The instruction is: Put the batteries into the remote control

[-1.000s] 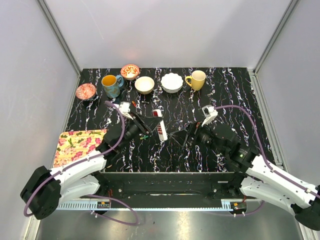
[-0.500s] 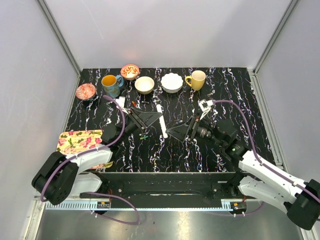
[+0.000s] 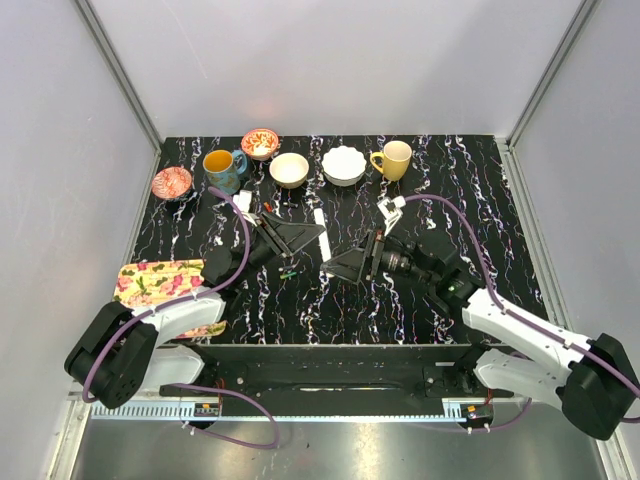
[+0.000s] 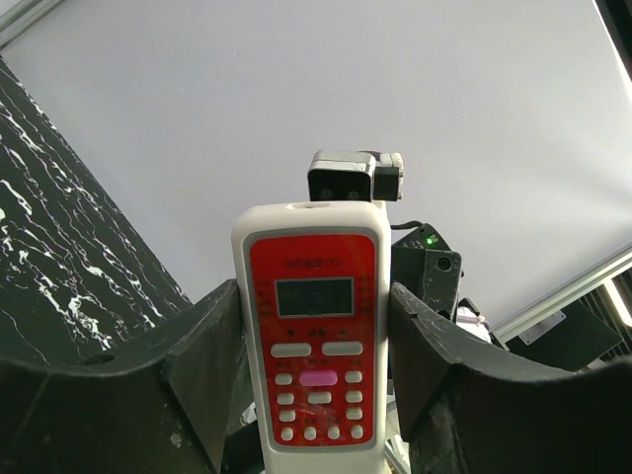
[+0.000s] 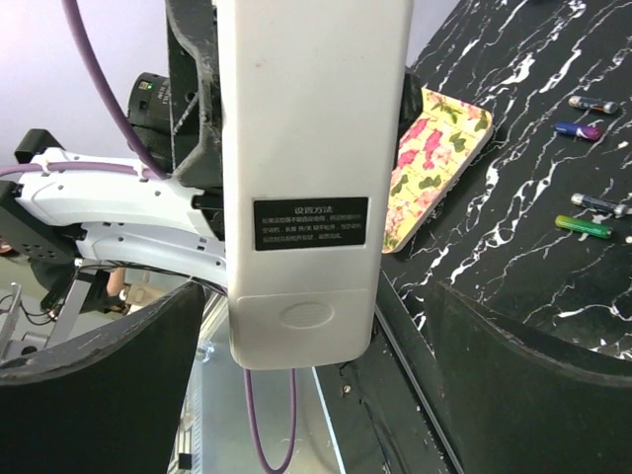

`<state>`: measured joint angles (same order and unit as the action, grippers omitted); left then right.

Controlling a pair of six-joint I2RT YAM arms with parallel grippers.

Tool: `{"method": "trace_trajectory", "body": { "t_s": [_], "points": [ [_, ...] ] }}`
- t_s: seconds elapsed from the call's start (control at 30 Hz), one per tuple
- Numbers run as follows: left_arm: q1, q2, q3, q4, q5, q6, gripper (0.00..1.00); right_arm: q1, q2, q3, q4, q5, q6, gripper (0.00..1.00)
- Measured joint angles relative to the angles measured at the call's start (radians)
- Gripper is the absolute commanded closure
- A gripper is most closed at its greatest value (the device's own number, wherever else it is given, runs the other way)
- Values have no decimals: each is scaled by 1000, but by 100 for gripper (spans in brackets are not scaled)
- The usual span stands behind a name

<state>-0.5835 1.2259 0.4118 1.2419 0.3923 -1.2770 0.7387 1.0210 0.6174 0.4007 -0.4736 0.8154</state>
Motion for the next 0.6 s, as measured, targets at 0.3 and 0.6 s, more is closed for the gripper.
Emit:
{"method": "trace_trajectory", "body": {
  "t_s": [0.3,0.6],
  "points": [
    [0,0,2,3,12,-7,100,0,76,0,129,-74,66,37],
    [5,0,5,9,25,-12,1,-3,95,11,129,-113,77,91]
  ]
}}
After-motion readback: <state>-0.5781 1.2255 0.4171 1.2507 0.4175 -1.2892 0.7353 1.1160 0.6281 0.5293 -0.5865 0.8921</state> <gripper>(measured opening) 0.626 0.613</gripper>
